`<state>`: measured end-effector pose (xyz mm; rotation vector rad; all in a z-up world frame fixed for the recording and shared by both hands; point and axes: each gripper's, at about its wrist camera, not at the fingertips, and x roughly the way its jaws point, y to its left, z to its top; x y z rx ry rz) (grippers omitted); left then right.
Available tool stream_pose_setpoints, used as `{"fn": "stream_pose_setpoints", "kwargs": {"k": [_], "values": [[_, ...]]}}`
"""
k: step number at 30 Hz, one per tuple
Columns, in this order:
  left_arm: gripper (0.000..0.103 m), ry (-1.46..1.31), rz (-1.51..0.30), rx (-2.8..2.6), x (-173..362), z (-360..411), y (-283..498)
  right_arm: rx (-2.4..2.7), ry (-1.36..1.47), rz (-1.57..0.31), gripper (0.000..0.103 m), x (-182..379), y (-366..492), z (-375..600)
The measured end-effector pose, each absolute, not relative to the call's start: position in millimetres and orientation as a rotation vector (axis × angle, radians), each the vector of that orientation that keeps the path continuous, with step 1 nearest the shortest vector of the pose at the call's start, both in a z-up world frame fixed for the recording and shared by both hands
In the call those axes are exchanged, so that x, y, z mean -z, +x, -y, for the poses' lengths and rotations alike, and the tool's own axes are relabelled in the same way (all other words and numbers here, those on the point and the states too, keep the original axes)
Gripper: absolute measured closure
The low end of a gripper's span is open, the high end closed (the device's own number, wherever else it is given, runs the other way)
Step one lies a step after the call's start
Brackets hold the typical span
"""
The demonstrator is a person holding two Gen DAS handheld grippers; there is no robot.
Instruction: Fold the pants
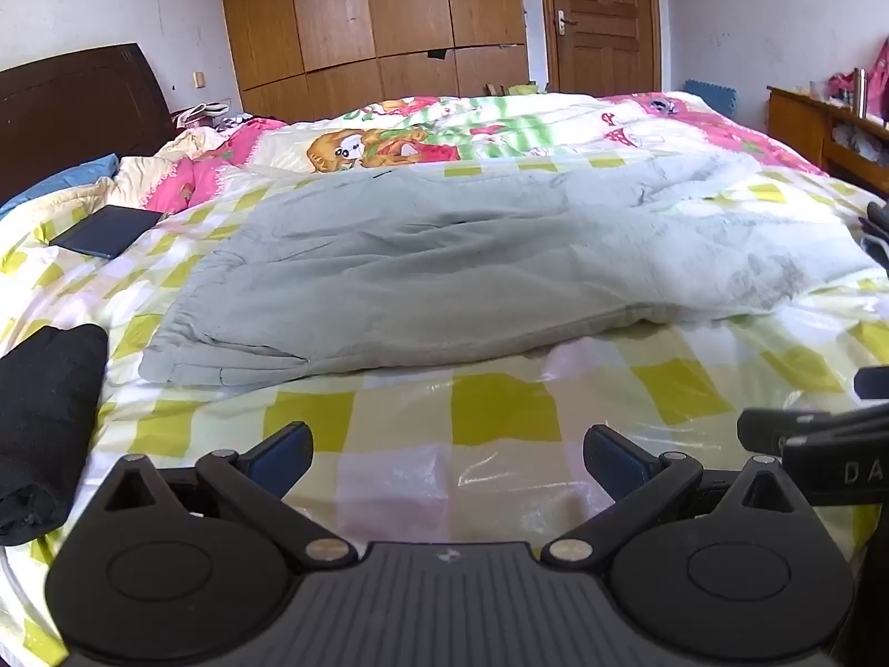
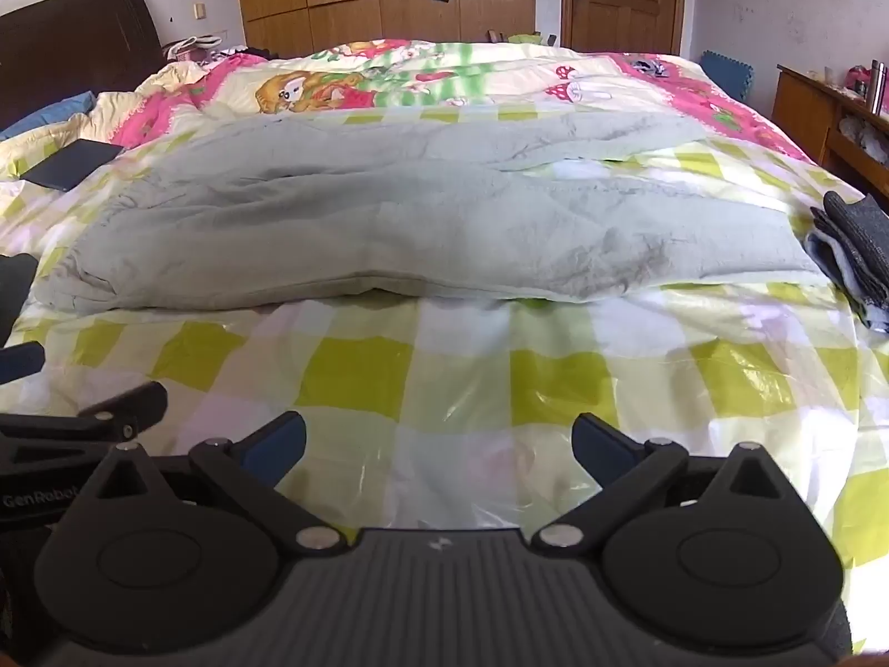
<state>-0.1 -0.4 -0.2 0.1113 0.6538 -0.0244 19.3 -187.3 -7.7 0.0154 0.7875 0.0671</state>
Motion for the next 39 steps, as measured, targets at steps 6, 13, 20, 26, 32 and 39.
{"fn": "stream_pose_setpoints", "kwargs": {"k": [6,13,20,26,32,39], "values": [[0.000,0.116,-0.673,0.020,3.4,5.0,1.8,-0.077,0.011,-0.789,0.002,10.0,21.1,185.7],[0.000,0.111,-0.697,0.028,7.7,2.4,3.1,-0.081,0.010,-0.789,0.002,13.6,18.5,184.5],[0.000,0.109,-0.695,0.036,9.6,1.6,2.5,-0.072,0.015,-0.801,0.002,16.7,20.6,187.1],[0.000,0.113,-0.695,0.039,9.9,3.1,2.6,-0.066,0.014,-0.807,0.002,17.5,20.7,188.1],[0.000,0.113,-0.704,0.038,10.5,3.3,2.5,-0.071,0.009,-0.808,0.002,17.6,20.4,187.1],[0.000,0.118,-0.705,0.036,10.8,3.6,2.2,-0.072,0.006,-0.810,0.002,18.7,20.6,186.8]]}}
